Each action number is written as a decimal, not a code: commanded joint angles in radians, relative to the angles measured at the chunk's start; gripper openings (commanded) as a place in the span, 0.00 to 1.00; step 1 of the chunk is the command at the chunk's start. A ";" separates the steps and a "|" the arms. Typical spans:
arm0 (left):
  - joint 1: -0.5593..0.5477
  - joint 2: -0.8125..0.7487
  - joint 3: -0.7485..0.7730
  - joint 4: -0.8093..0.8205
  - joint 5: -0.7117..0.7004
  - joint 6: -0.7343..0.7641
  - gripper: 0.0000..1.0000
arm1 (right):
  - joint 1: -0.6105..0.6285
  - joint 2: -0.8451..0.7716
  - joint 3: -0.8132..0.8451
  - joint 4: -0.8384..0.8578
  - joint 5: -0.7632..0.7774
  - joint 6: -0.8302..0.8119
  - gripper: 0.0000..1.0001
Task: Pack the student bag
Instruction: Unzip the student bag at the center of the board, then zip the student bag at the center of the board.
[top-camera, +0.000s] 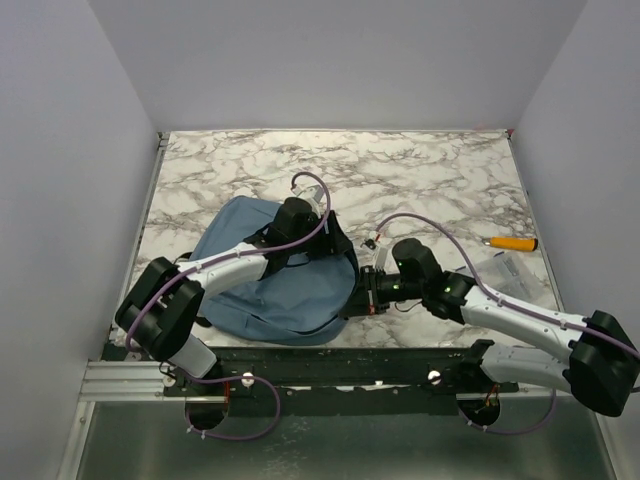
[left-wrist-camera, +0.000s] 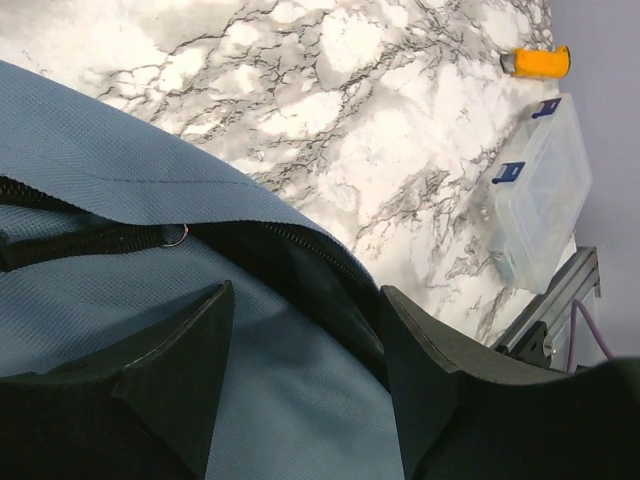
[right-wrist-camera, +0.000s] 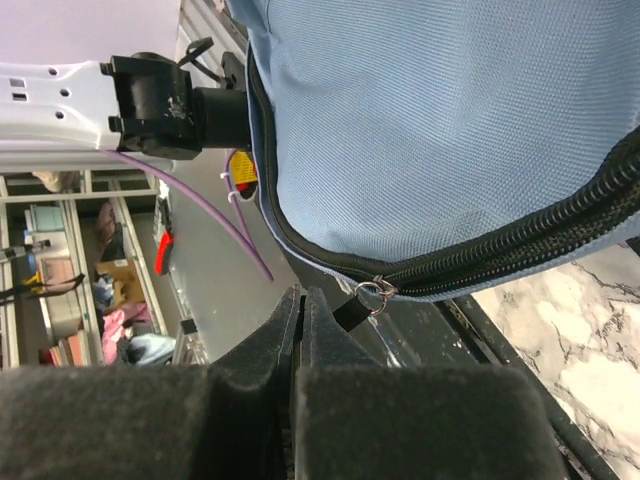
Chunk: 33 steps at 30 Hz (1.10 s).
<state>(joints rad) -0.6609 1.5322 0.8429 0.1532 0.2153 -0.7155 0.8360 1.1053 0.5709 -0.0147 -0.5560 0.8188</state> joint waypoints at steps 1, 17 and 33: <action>0.006 -0.057 0.013 0.036 0.059 0.049 0.63 | -0.006 -0.027 0.034 -0.046 -0.036 -0.028 0.01; -0.010 -0.360 -0.092 0.037 0.336 0.081 0.43 | -0.009 -0.319 -0.043 -0.147 0.342 -0.001 0.01; -0.122 -0.028 0.013 -0.055 0.358 0.069 0.30 | -0.009 -0.371 -0.010 -0.331 0.481 0.021 0.01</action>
<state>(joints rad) -0.7853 1.5436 0.8467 0.1860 0.6270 -0.6872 0.8291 0.7578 0.5072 -0.2504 -0.1677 0.8368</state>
